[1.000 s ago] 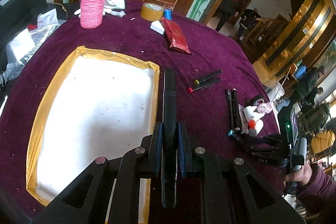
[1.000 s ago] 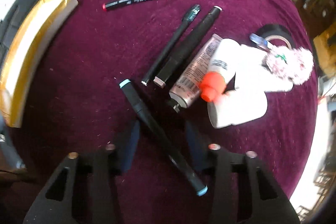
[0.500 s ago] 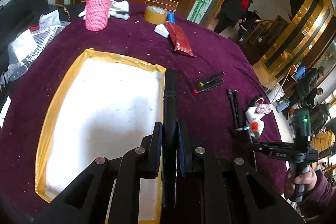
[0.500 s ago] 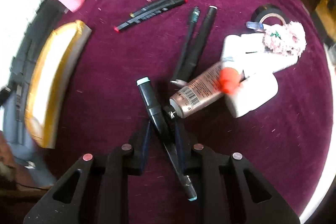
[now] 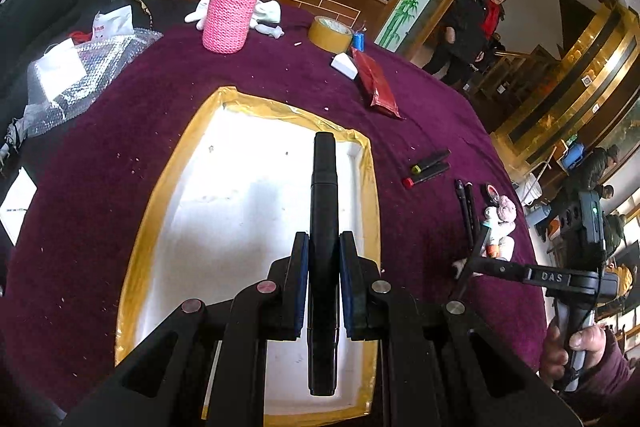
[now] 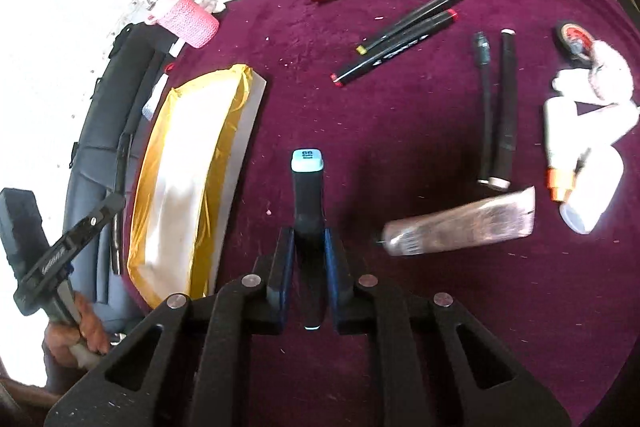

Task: Organize objects
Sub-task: 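Carry both markers into the yellow-rimmed white tray and open both tools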

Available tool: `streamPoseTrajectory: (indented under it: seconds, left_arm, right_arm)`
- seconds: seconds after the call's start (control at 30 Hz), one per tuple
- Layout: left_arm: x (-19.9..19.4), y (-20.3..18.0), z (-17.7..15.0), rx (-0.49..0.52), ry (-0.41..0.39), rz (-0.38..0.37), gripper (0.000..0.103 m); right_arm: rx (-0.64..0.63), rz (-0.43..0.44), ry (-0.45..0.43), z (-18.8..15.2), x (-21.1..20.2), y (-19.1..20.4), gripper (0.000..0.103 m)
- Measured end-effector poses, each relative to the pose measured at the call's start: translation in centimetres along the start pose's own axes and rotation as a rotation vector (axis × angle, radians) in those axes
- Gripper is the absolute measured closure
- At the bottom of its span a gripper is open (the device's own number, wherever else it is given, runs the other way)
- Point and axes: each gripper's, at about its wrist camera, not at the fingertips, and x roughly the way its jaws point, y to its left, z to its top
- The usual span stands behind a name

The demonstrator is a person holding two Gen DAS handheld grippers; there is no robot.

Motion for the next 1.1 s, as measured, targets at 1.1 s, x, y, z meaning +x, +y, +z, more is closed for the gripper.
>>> streamPoseTrajectory:
  seconds: [1.1]
  left_arm:
    - [11.9,2.9,4.8,0.027,0.175,0.030,0.092]
  right_arm:
    - [-0.116,-0.118,0.114,9.2,13.1,12.0,0.091]
